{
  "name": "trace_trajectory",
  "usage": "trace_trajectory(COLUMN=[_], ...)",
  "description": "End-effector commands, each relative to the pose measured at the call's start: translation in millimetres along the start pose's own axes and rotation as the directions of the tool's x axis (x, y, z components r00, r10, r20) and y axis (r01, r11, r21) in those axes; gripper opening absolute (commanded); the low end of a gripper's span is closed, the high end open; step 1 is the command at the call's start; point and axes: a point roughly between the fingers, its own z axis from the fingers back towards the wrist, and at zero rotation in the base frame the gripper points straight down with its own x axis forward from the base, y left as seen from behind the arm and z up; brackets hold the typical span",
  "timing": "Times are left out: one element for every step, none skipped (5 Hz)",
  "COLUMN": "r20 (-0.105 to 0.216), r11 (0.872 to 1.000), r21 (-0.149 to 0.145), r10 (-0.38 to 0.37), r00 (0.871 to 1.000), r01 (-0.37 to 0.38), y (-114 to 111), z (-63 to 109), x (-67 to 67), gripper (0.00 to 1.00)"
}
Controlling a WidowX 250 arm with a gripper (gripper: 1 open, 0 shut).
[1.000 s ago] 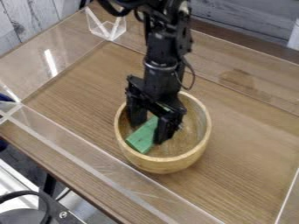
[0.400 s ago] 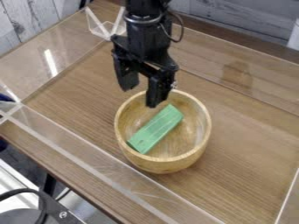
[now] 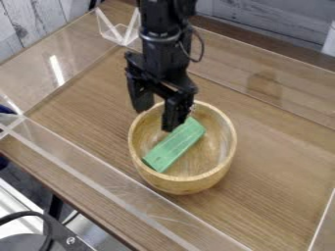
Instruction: Remove the green block from inside the brown bowl and put it on the table
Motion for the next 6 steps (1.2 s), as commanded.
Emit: trace_trajectory(r20=[0.024, 0.021, 0.021, 0.032, 0.045, 0.058], r11=[1.000, 1.000, 1.000, 1.000, 1.000, 1.000], r21=[0.013, 0.015, 0.016, 0.016, 0.016, 0.016], r10=[-0.009, -0.010, -0.010, -0.009, -0.007, -0.006], r00=[1.000, 1.000, 1.000, 0.999, 0.999, 0.998], r01=[0.009, 0.010, 0.009, 0.008, 0.007, 0.005], y=[0.2, -0.4, -0.7, -0.7, -0.6, -0.4], z=[0.8, -2.9, -4.6, 0.3, 6.6, 12.4], x=[4.5, 4.5, 4.4, 4.6, 4.7, 5.0], gripper=[1.00, 1.00, 1.00, 1.00, 1.00, 1.00])
